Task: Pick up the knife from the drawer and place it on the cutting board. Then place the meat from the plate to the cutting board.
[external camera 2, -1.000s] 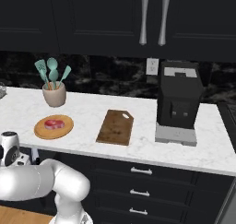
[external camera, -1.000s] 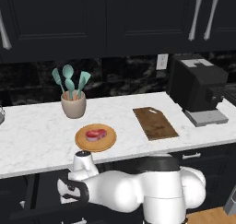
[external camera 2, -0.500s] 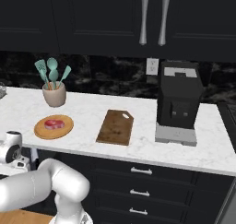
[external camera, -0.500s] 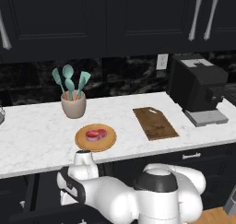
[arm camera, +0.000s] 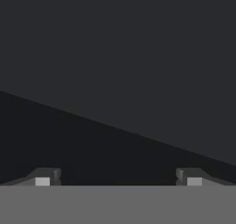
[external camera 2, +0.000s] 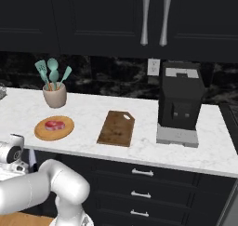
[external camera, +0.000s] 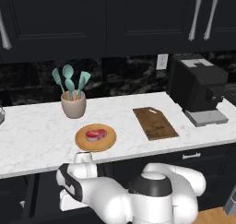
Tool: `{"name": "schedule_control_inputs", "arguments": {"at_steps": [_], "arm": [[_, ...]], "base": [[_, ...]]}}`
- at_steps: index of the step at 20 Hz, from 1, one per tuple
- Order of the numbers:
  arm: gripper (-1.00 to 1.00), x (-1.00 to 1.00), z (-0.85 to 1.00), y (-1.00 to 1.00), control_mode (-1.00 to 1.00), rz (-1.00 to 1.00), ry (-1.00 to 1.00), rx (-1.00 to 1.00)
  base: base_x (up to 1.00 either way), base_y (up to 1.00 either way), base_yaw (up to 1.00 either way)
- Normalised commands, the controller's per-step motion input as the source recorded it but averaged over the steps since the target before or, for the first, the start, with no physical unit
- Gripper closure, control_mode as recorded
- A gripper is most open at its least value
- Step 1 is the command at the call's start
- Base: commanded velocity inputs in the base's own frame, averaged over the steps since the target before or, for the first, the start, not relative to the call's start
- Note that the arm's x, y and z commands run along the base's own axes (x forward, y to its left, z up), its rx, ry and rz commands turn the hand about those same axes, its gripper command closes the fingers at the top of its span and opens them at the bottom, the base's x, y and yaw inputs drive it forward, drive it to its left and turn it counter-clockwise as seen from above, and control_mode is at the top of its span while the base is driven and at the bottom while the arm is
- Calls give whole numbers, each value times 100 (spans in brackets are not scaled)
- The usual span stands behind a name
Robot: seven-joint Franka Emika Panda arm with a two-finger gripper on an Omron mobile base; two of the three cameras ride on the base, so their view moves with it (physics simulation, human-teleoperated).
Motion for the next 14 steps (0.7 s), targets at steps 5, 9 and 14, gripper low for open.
{"name": "schedule_control_inputs", "arguments": {"at_steps": [5,9,14], "arm": [[-100,-41,0,18,-100,0,6,0],[-100,-51,0,18,-100,0,2,0],[-100,-57,0,19,-100,0,2,0]], "base": [[0,0,0],[0,0,0],[0,0,0]]}}
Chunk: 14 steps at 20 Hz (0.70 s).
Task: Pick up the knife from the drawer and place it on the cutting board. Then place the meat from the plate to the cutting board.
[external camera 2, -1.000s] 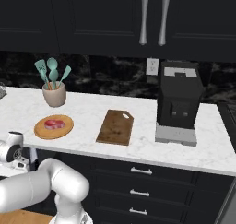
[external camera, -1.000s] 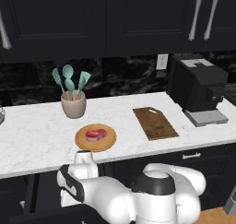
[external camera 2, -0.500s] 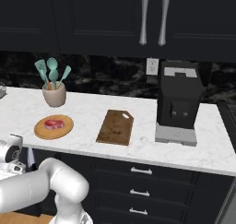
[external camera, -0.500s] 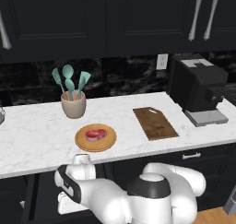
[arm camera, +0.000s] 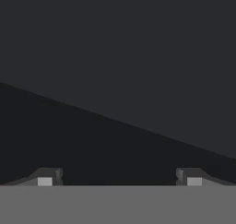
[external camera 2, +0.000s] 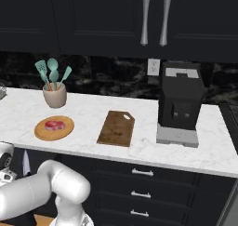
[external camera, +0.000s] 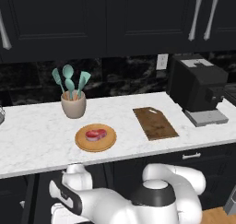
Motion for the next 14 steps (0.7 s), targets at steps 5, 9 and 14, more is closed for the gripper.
{"name": "schedule_control_inputs", "arguments": {"at_steps": [5,9,14], "arm": [[-100,-70,0,16,-100,0,1,0],[-100,-66,0,13,-100,0,2,0],[-100,4,9,1,-100,0,-1,-6]], "base": [[0,0,0],[0,0,0],[0,0,0]]}}
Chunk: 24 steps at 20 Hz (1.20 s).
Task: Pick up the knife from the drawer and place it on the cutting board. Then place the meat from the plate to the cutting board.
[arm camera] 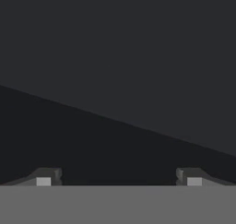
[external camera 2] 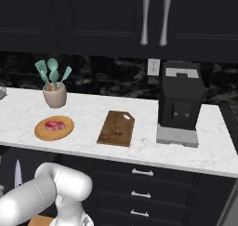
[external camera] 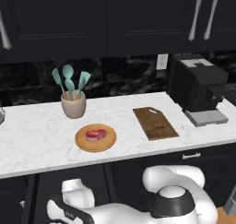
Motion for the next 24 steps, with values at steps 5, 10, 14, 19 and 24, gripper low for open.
{"name": "schedule_control_inputs", "arguments": {"at_steps": [5,10,14,19,24], "arm": [[-100,66,73,-16,-100,0,-11,-11],[-100,64,78,-10,-100,0,-19,-13],[-100,9,21,0,-100,0,-36,-14],[-100,2,-5,0,-100,0,-36,-5],[-100,23,-7,-24,-100,0,-15,0]], "base": [[0,0,0],[0,0,0],[0,0,0],[0,0,0],[0,0,0]]}}
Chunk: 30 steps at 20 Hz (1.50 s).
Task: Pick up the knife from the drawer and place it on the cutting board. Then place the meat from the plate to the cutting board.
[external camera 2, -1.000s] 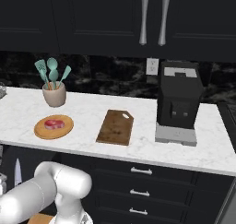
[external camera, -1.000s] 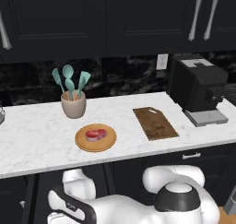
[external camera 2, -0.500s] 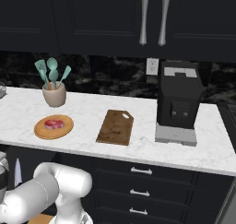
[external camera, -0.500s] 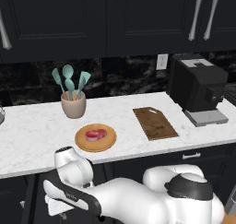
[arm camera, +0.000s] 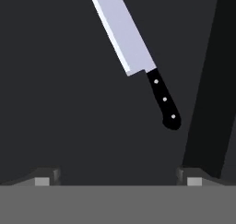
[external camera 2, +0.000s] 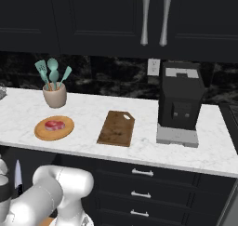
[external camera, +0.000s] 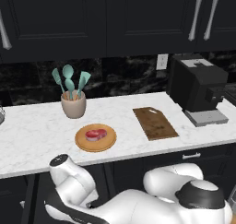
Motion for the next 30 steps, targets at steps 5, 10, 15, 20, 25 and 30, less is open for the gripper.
{"name": "schedule_control_inputs", "arguments": {"at_steps": [5,10,15,20,25,30], "arm": [[-100,36,-13,-54,-100,0,-3,3],[-100,43,-29,-31,-100,0,0,5],[-100,27,-38,-4,-100,0,0,2],[-100,2,-28,-1,-100,0,-1,4],[-100,9,-30,0,-100,1,-4,0],[-100,6,-25,1,-100,1,0,0]], "base": [[0,0,0],[0,0,0],[0,0,0],[0,0,0],[0,0,0],[0,0,0]]}}
